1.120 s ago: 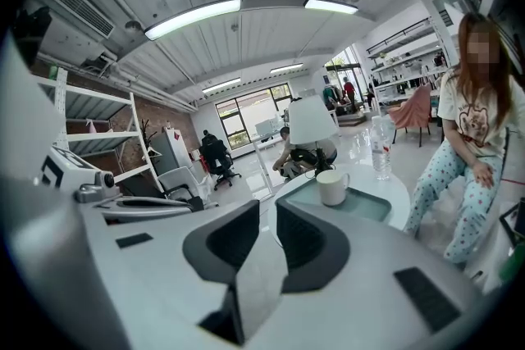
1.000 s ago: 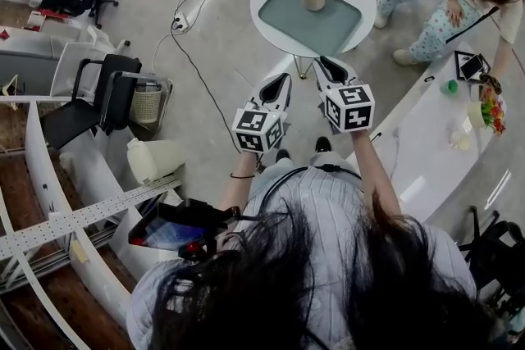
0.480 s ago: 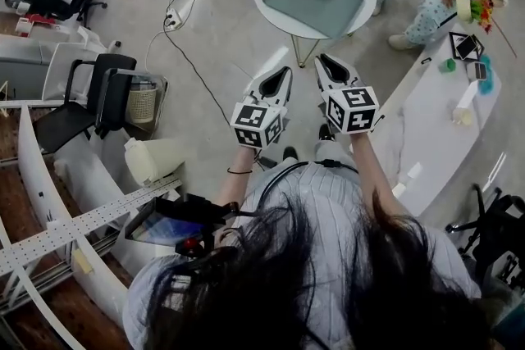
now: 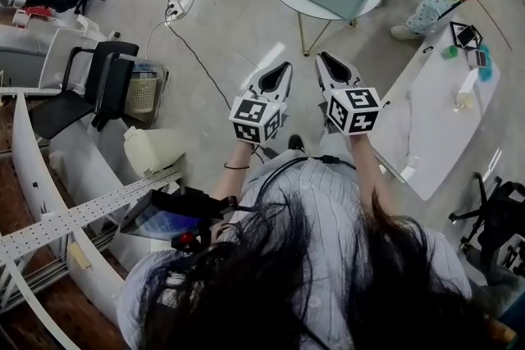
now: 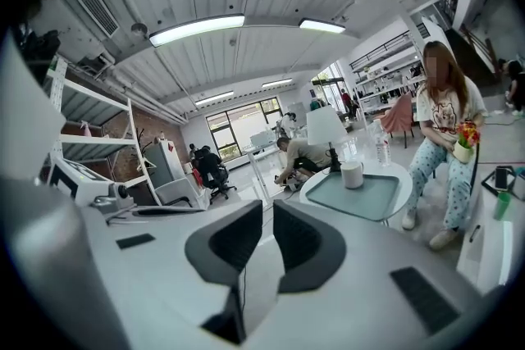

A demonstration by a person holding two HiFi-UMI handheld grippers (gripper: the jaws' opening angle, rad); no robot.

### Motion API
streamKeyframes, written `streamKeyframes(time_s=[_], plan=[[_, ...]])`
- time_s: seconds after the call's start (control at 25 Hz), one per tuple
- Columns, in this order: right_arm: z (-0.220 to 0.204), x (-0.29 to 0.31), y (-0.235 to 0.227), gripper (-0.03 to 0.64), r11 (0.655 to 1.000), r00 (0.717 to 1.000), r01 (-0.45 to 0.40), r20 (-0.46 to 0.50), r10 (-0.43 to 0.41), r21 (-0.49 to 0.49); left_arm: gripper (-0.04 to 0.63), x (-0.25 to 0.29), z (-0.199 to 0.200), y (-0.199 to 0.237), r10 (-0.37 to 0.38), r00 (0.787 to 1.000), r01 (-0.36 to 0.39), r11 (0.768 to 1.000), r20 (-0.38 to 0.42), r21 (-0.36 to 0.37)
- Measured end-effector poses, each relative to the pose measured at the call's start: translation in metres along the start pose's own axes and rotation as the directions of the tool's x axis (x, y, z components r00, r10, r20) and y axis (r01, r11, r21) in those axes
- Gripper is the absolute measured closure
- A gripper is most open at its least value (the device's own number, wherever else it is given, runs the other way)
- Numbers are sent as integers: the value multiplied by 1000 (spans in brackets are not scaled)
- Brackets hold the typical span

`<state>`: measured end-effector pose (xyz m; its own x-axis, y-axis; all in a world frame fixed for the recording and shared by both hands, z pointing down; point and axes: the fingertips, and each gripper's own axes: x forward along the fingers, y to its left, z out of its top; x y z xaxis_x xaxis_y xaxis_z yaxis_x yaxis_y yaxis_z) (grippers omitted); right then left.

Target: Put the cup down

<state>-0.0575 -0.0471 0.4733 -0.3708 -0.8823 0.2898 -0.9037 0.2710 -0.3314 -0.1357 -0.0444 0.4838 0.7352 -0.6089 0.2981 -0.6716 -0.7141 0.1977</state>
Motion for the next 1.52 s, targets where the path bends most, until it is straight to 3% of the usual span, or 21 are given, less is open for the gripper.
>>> streamKeyframes(time_s=[0.56,1.52], plan=[[-29,-48,43,563,999,999,34,9,-34,3,578,-50,-32,-17,-39,999,39,999,9,-22],[-26,-69,47,571,998,998,61,32,-60,-16,578,-55,-25,-25,-60,998,60,998,36,-1]])
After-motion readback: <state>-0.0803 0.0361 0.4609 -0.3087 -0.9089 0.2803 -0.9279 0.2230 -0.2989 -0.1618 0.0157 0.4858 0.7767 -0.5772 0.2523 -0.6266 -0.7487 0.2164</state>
